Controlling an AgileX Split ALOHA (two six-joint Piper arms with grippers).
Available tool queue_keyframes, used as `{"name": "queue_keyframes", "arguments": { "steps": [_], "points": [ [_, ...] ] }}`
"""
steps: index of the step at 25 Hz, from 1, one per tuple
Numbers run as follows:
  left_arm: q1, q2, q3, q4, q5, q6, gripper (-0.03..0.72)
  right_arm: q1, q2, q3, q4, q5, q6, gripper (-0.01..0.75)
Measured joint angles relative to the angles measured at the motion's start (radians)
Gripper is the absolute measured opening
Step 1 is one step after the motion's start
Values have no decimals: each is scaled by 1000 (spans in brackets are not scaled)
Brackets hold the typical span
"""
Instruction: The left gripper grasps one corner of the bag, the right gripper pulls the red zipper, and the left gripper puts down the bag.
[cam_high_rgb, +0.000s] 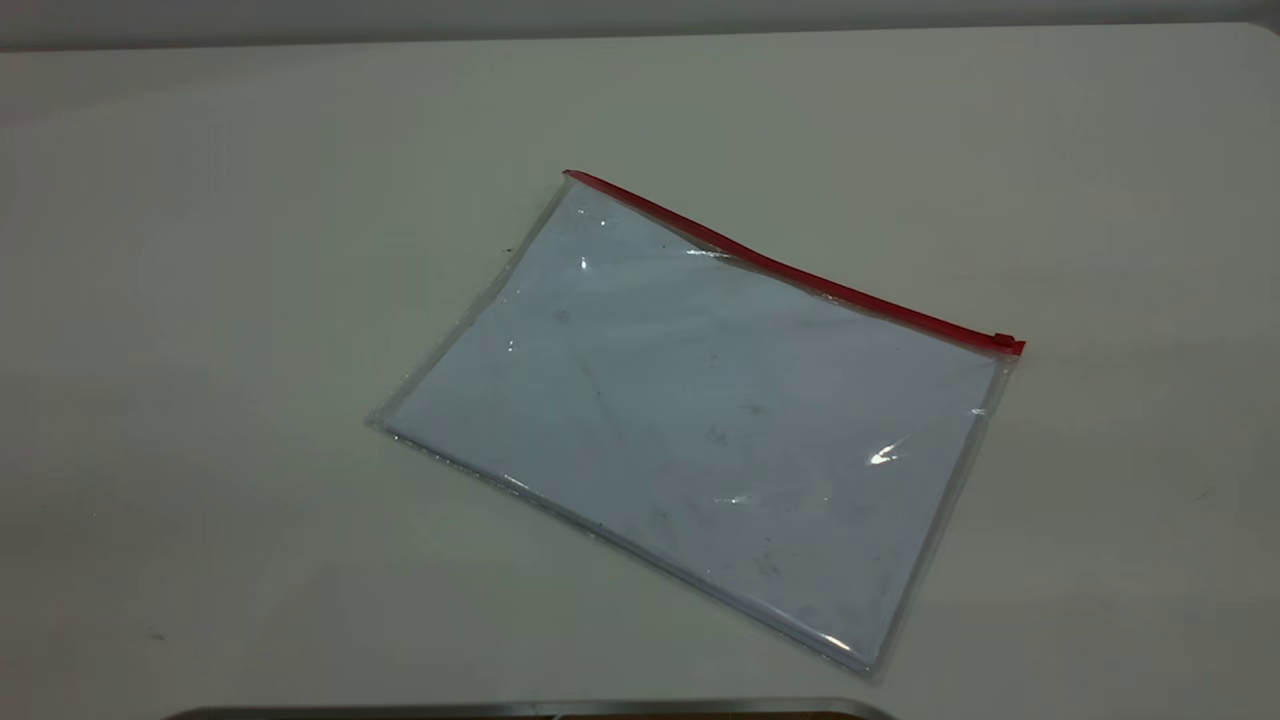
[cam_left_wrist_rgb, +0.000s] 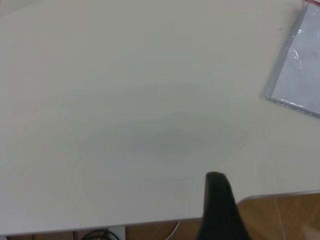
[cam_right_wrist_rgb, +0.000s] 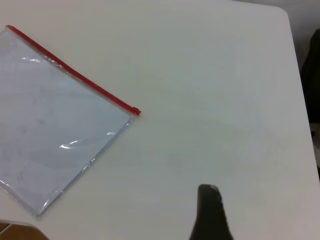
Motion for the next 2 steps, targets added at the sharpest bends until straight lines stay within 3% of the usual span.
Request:
{"name": "queue_keyframes", "arguments": {
  "steps": [2],
  "points": [
    [0,0,0,0,0,0,559,0,0,0,0,0,0,579]
  ]
}}
